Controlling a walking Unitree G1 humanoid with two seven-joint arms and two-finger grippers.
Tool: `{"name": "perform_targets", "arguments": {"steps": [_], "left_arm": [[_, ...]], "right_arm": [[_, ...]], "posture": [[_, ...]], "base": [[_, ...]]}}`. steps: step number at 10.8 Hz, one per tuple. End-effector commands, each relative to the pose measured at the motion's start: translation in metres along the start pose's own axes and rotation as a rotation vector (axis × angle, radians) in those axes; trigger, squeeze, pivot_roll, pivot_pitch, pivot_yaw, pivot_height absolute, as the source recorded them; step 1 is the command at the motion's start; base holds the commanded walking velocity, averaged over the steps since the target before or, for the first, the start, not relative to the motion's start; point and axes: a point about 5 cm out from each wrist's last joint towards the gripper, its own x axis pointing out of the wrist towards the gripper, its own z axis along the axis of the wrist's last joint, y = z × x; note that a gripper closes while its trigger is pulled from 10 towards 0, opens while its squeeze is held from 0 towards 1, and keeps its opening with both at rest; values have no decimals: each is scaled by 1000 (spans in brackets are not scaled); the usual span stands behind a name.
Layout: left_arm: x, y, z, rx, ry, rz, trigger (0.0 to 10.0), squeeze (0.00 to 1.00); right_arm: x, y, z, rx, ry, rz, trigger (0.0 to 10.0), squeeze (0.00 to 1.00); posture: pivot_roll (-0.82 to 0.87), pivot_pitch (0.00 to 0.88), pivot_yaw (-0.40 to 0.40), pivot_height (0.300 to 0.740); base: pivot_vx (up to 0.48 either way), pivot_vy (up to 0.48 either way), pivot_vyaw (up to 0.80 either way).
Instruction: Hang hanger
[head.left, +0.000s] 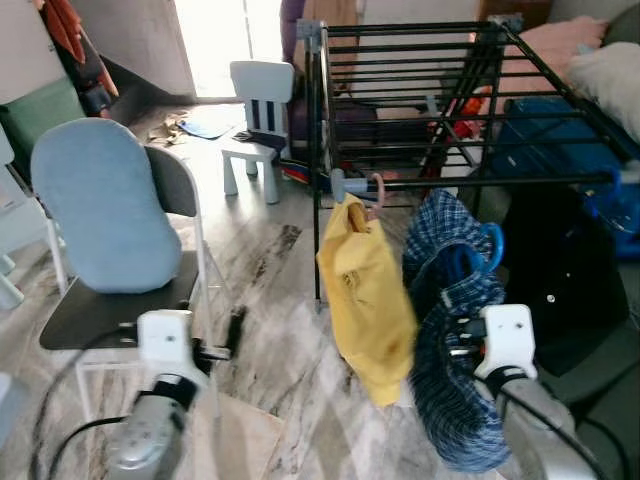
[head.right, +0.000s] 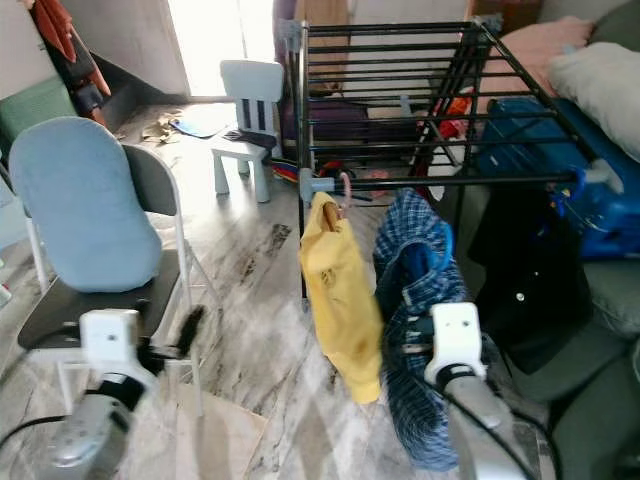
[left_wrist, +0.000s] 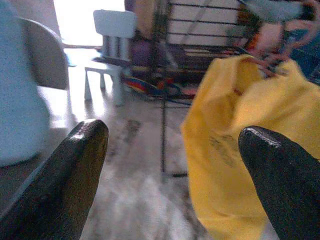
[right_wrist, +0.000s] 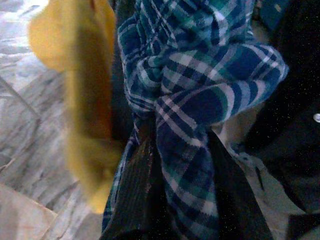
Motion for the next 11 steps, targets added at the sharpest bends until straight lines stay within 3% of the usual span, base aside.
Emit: {"name": "perform_targets", "arguments": {"steps": [1,5,7,11], "left_arm": [[1,-2,5,6,-11,-15,10000,0],[3,-7,6,-21,-6,-47,10000,0],[4,-7,5,-40,-3,-37,10000,0],[5,-11,5,-5,6,-57,10000,0]], "right_arm": [[1,-7,5,10,0,-30,10000,0],[4,-15,-5,-14,86,-45,10000,0],[8,-8,0,-59,75,20,10000,0],[12,-20,12,-74,21,-88,10000,0]], "posture": [[-183,0,21,740],[-194,0,12,740],[-192,0,8,740],[-193,0,8,740]], "base": [[480,0,0],[480,0,0],[480,0,0],[448,-76,0]]}}
